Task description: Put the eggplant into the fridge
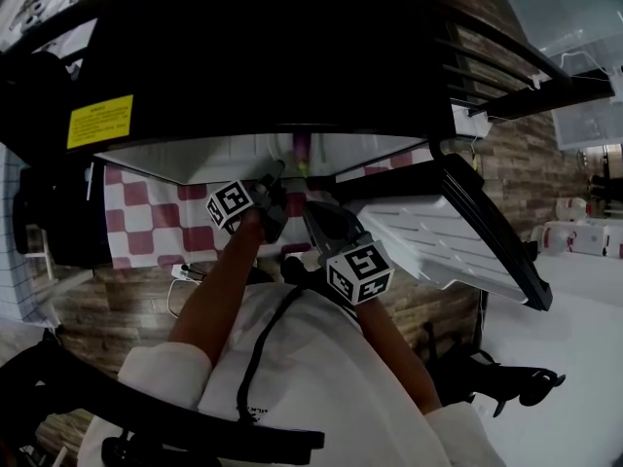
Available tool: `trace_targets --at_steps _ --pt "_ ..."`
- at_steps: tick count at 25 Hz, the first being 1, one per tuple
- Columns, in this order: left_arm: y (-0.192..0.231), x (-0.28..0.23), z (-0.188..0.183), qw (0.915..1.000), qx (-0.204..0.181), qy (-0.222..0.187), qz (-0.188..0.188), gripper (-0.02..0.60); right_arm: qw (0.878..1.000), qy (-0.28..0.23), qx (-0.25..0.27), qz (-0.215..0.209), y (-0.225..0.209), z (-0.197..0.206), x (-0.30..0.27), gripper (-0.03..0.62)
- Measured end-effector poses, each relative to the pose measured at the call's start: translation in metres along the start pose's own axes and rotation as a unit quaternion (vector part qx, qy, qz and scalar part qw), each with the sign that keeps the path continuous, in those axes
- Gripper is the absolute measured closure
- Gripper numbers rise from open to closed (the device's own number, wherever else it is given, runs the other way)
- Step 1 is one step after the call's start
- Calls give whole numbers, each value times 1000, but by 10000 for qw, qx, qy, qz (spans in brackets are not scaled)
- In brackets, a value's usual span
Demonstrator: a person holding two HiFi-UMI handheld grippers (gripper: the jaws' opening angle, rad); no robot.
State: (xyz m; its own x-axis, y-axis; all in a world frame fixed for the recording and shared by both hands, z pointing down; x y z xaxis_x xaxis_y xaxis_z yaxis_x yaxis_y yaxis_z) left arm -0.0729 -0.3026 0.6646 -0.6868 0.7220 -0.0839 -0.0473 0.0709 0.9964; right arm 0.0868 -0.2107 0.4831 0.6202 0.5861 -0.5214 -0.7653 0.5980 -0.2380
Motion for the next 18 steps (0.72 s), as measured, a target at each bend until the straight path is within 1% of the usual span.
trace_targets --at_steps 5,13,18 --pt "2 -2 2 9999 -17 -3 -152 558 9998 131 72 -88 0 -1 -16 588" --pt "2 -8 2 9996 -41 -4 -282 560 9998 170 51 -50 -2 0 -13 588" --pt "-2 -15 -2 9983 -155 10 -557 560 9999 147 19 7 -6 0 -10 588"
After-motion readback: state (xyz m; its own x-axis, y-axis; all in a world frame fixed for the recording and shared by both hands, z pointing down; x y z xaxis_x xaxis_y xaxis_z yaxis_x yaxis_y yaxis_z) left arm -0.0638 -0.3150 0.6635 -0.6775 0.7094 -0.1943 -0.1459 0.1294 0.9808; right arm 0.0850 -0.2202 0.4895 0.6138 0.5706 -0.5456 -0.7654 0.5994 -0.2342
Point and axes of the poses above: the fingertips, and each gripper's own axes: x backward along the fingers, y to its left, z out of its underside, the point moved 10 cm from there along x, backward along the fingers, and after that the axes turned 4 degrees about y, right-handed, at the moved point
